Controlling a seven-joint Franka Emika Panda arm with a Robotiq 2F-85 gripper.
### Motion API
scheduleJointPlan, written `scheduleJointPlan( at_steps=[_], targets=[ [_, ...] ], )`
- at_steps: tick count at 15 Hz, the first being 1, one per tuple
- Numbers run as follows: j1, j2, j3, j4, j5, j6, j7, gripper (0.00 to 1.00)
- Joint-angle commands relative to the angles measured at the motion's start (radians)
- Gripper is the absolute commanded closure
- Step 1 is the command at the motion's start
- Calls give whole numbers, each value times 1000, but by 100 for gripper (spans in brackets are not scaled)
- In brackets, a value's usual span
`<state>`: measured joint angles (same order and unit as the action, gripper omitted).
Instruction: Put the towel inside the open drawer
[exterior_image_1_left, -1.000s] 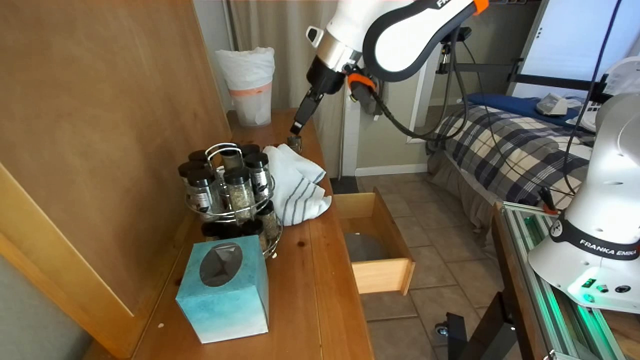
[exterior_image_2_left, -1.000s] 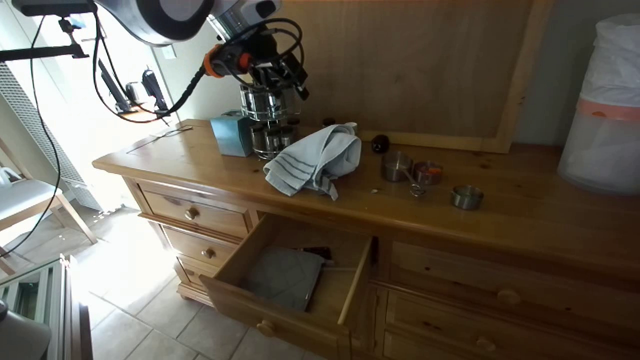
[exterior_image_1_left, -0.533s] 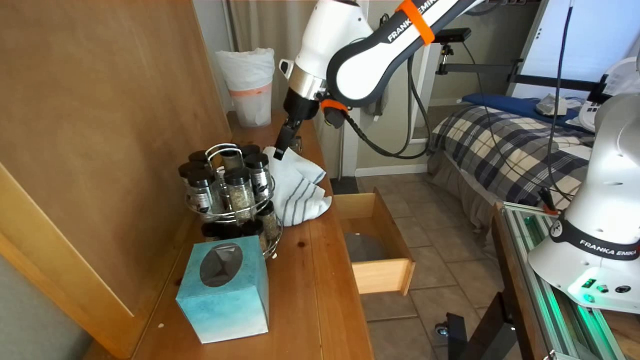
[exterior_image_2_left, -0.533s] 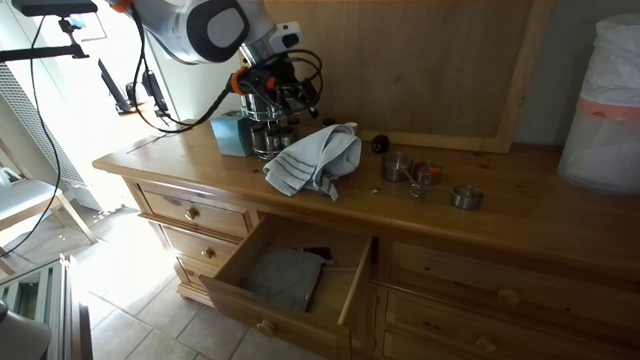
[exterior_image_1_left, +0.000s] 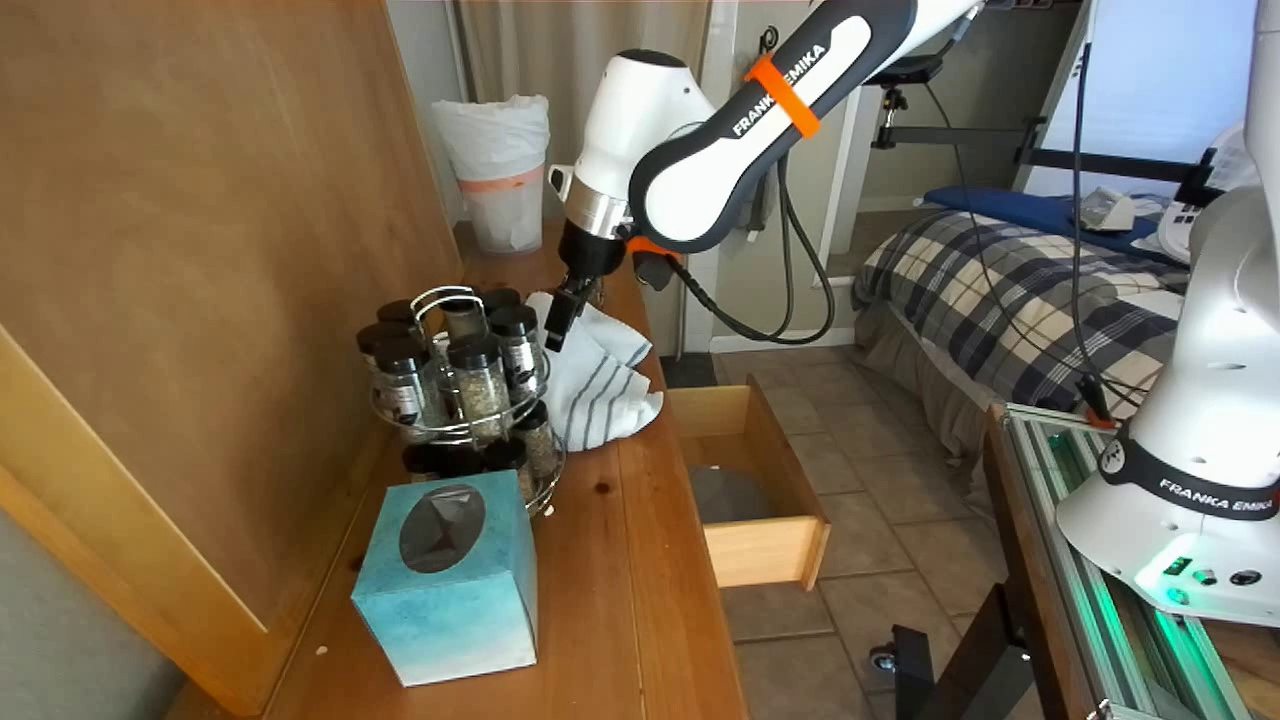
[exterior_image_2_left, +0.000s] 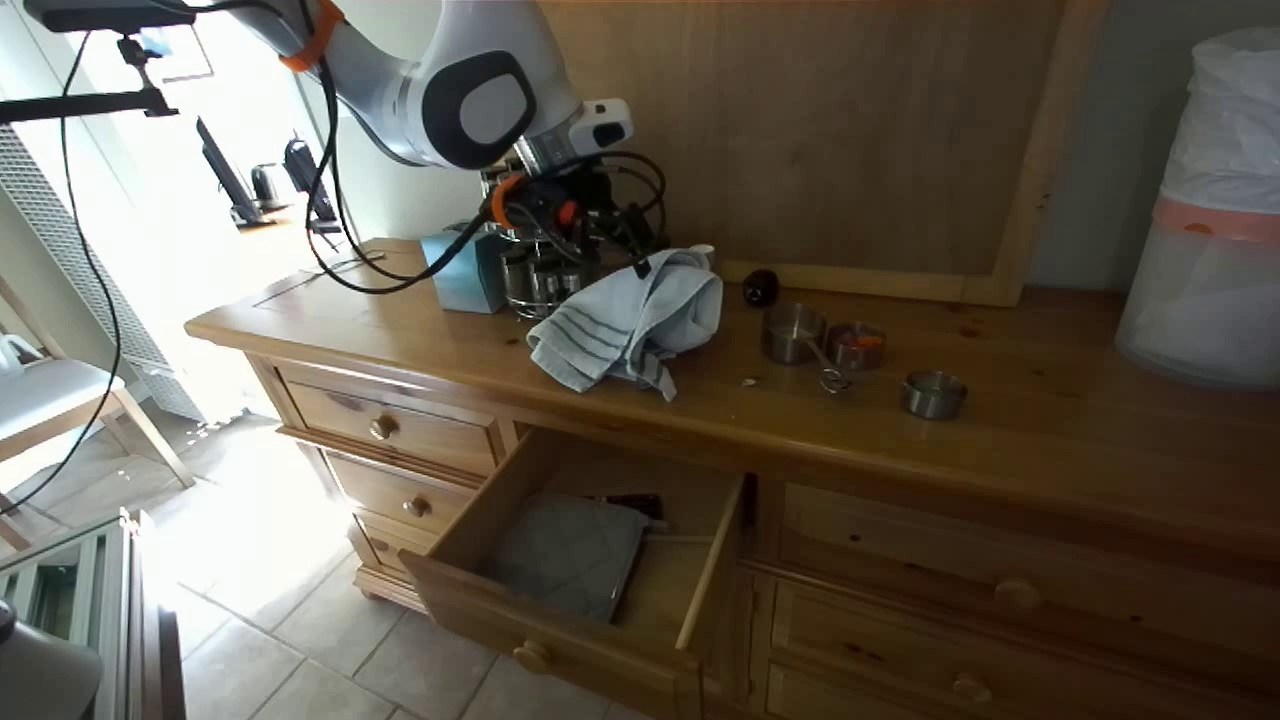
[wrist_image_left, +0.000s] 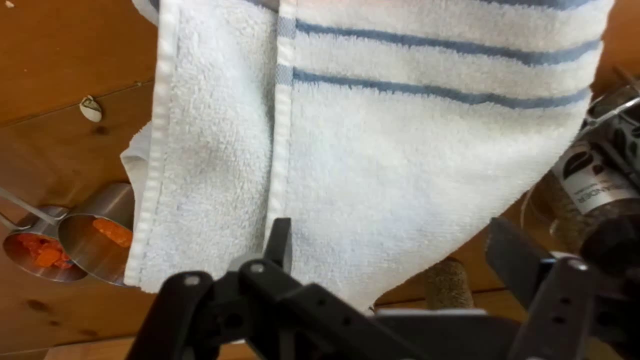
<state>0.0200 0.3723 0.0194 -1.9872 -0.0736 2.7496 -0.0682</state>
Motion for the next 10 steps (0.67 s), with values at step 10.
scheduleJointPlan(
  at_steps=[10],
  targets=[
    [2, 72, -14, 64, 9, 81, 24, 31]
  ],
)
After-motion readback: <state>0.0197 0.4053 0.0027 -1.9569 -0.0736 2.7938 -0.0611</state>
